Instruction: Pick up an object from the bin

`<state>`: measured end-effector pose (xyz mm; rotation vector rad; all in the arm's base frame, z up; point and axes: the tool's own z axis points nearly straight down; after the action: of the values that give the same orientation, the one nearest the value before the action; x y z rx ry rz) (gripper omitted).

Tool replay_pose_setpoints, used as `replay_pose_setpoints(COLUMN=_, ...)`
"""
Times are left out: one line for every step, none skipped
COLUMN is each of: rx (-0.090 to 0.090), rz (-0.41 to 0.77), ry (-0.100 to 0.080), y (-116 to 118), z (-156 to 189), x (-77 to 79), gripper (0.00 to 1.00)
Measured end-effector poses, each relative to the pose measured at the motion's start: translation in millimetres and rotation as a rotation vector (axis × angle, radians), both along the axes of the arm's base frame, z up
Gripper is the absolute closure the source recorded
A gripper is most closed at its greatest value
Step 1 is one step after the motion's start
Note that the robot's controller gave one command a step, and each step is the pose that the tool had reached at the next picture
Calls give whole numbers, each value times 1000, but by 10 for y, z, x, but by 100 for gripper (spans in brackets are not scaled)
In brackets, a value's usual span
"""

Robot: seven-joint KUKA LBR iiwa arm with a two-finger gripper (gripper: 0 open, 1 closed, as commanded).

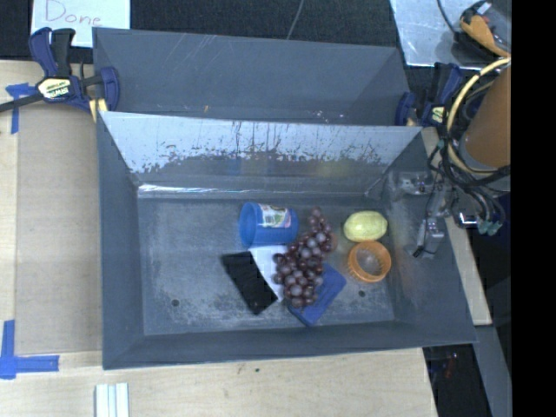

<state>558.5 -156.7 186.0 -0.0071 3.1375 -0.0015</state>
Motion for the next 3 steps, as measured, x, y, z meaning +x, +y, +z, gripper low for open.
replay_pose_setpoints(rx=0, rz=0, ry=0, y=0, z=0, x=0, gripper=0)
replay_pose_setpoints(rx=1, rz=-47, ry=0, y=77, z=-599, x=159, gripper=0)
replay_pose_setpoints(rx=-2, rz=-38, ry=-9, y=275, z=-676, x=6, gripper=0)
